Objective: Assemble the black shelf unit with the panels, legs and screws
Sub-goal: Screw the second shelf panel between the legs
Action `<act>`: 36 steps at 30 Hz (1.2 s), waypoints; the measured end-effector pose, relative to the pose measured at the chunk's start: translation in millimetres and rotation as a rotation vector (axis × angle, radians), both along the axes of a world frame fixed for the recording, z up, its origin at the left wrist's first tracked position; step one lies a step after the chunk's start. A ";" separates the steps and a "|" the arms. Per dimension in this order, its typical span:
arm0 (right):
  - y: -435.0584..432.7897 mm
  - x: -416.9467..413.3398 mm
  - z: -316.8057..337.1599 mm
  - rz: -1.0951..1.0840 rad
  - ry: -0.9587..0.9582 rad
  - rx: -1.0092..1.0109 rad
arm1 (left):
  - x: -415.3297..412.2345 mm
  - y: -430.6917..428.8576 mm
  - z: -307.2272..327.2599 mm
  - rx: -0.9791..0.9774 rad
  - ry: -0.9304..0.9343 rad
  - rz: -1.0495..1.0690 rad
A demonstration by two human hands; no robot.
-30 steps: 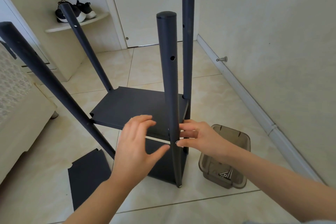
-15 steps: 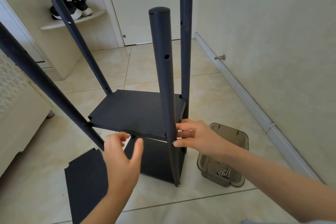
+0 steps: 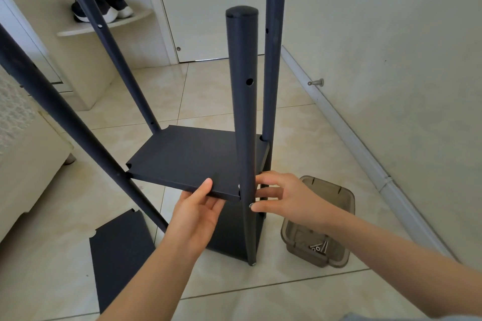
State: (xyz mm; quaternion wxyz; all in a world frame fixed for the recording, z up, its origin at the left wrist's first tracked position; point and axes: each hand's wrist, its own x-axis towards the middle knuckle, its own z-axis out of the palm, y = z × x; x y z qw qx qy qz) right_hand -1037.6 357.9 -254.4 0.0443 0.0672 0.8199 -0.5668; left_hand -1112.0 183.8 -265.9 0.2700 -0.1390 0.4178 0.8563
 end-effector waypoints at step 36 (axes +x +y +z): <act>60.4 47.1 -50.5 -0.241 0.055 0.319 | 9.1 -5.2 3.5 0.057 0.109 -0.028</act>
